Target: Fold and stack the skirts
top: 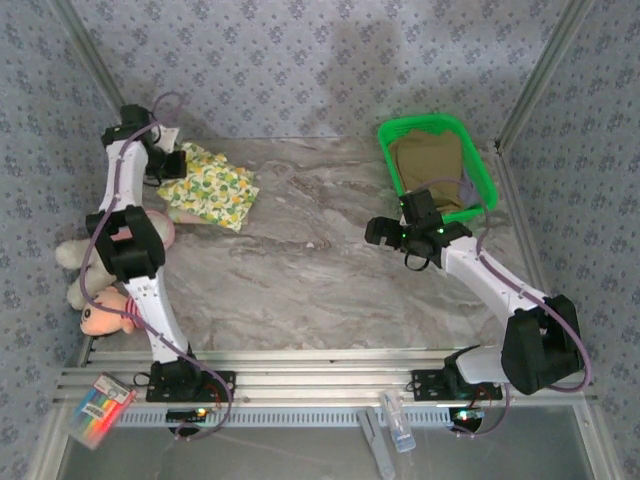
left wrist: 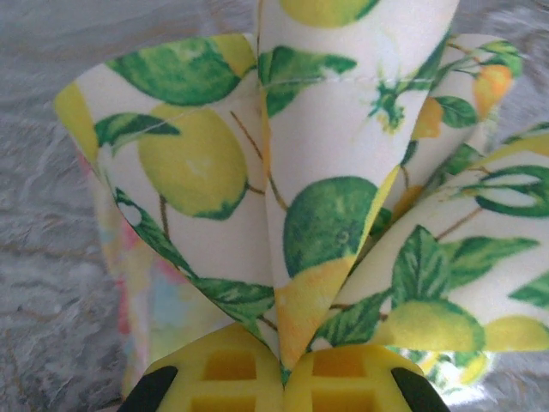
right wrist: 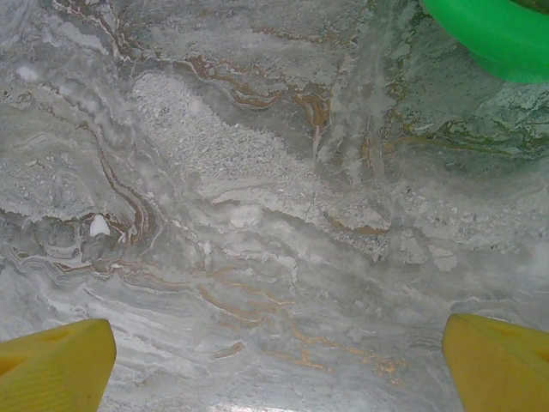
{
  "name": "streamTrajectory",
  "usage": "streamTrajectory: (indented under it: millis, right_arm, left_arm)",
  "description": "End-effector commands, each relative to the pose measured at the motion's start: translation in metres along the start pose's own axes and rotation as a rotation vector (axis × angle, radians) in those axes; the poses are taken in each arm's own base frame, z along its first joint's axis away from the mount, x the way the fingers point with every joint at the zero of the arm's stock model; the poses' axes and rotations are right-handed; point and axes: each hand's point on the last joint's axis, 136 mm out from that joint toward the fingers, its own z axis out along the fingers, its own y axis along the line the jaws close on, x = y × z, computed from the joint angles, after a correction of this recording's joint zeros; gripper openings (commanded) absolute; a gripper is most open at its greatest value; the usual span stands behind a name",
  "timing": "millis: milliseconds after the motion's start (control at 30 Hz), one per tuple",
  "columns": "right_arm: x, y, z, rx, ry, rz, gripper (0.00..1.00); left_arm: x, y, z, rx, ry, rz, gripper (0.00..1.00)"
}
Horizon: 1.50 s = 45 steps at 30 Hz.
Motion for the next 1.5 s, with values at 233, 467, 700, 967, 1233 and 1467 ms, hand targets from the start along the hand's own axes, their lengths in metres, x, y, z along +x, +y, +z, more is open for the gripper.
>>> streamTrajectory:
  millis: [233, 467, 700, 967, 1233, 1467]
  right_arm:
    - [0.0, -0.005, -0.004, 0.021, -0.01, 0.028, 1.0]
    - [-0.001, -0.006, -0.008, 0.032, -0.024, 0.027, 1.0]
    - [0.0, -0.013, -0.018, 0.042, -0.054, 0.034, 1.0]
    - [-0.008, -0.019, -0.027, 0.042, -0.089, 0.032, 1.0]
    - [-0.002, -0.025, -0.028, 0.035, -0.079, 0.04, 1.0]
    - [-0.01, -0.029, -0.034, 0.045, -0.093, 0.02, 1.0]
  left_arm:
    - [0.005, 0.055, 0.025, -0.04, -0.013, -0.351, 0.03]
    - [-0.012, 0.06, 0.0, -0.082, -0.051, -0.412, 0.91]
    - [-0.035, 0.039, -0.056, -0.087, -0.199, -0.465, 1.0]
    - [-0.011, -0.017, 0.006, 0.049, -0.084, -0.476, 1.0]
    - [0.027, -0.014, 0.084, 0.063, 0.081, -0.598, 1.0]
    - [0.022, -0.02, 0.081, 0.102, 0.067, -0.589, 1.0]
